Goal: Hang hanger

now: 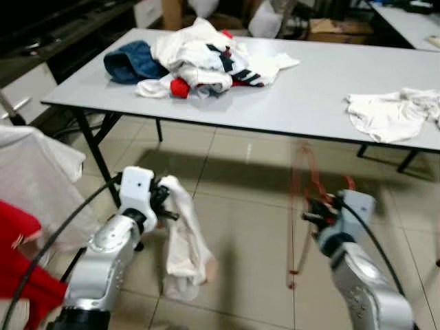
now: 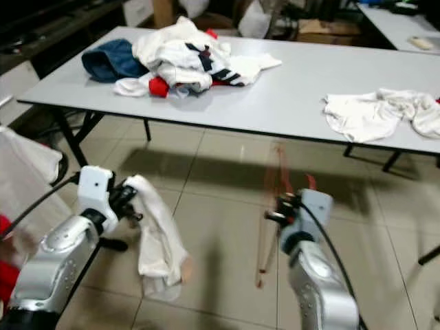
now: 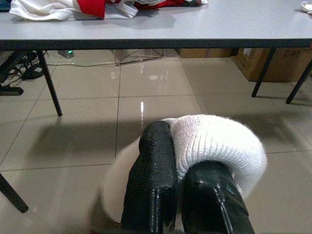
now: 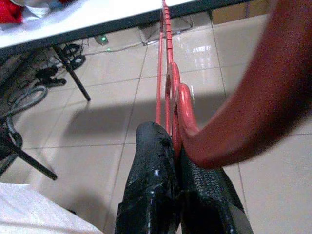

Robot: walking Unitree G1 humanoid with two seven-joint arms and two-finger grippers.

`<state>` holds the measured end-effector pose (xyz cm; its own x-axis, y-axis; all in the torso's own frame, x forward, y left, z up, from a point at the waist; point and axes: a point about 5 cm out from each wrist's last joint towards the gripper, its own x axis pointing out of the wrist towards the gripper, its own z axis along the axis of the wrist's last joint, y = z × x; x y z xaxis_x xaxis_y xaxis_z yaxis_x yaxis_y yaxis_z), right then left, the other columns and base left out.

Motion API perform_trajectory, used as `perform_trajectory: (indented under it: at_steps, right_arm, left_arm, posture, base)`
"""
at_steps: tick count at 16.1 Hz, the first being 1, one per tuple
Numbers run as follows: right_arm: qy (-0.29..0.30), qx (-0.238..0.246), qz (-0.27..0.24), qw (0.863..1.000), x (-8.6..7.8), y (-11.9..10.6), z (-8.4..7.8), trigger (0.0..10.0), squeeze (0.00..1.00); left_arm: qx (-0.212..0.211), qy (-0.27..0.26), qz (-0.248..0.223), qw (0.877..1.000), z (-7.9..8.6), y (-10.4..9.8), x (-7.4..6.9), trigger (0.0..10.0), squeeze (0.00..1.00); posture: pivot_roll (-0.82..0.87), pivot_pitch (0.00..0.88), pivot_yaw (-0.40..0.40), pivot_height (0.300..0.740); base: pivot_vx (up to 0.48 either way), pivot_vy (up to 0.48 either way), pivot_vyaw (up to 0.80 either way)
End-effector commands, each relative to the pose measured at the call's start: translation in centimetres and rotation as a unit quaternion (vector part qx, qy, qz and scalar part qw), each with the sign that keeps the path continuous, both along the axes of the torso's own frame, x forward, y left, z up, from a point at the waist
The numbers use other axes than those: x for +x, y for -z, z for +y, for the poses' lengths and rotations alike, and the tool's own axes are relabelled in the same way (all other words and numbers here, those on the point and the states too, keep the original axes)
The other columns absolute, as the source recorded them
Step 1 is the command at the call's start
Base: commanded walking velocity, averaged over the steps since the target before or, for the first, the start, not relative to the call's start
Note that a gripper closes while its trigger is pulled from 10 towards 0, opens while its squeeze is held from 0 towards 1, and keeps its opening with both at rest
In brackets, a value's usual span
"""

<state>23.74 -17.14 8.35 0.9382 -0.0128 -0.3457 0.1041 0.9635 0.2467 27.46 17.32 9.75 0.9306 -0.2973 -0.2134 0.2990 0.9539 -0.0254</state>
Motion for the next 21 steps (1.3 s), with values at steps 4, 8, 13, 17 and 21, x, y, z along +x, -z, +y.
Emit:
perform_trajectory:
  at_steps: [4,8,13,17,21]
  right_arm:
    - [0.015,-0.004,0.001,1.0,0.0,-0.2,-0.8,10.0,0.0]
    - [0.018,-0.004,-0.004,1.0,0.0,-0.3,-0.8,10.0,0.0]
    - [-0.021,-0.009,-0.035,0.999,0.6,-1.4,-0.2,10.0,0.0]
    - [-0.047,-0.004,-0.054,0.997,0.9,-2.3,0.3,10.0,0.0]
    - [-0.068,-0.018,-0.051,0.996,1.0,-2.4,0.6,10.0,0.0]
  left_arm:
    - [-0.001,0.013,-0.019,1.0,-0.6,-0.8,0.6,10.0,0.0]
    - [-0.025,0.018,-0.028,0.999,-0.9,-1.1,0.6,10.0,0.0]
    - [-0.032,0.007,-0.039,0.999,-0.7,-1.6,1.0,10.0,0.0]
    - [-0.038,0.008,-0.039,0.998,-0.8,-1.7,1.1,10.0,0.0]
    - [-0.04,0.003,-0.04,0.998,-0.7,-1.8,1.2,10.0,0.0]
  posture:
    - [-0.09,0.0,0.028,0.74]
    - [-0.09,0.0,0.026,0.74]
    - [-0.09,0.0,0.023,0.74]
    - [-0.09,0.0,0.019,0.74]
    - [-0.09,0.0,0.017,0.74]
  base:
    - [0.0,0.341,-0.53]
    - [0.0,0.084,0.0]
    - [0.0,0.0,0.0]
    - [0.128,0.0,0.0]
    - [0.278,0.0,0.4]
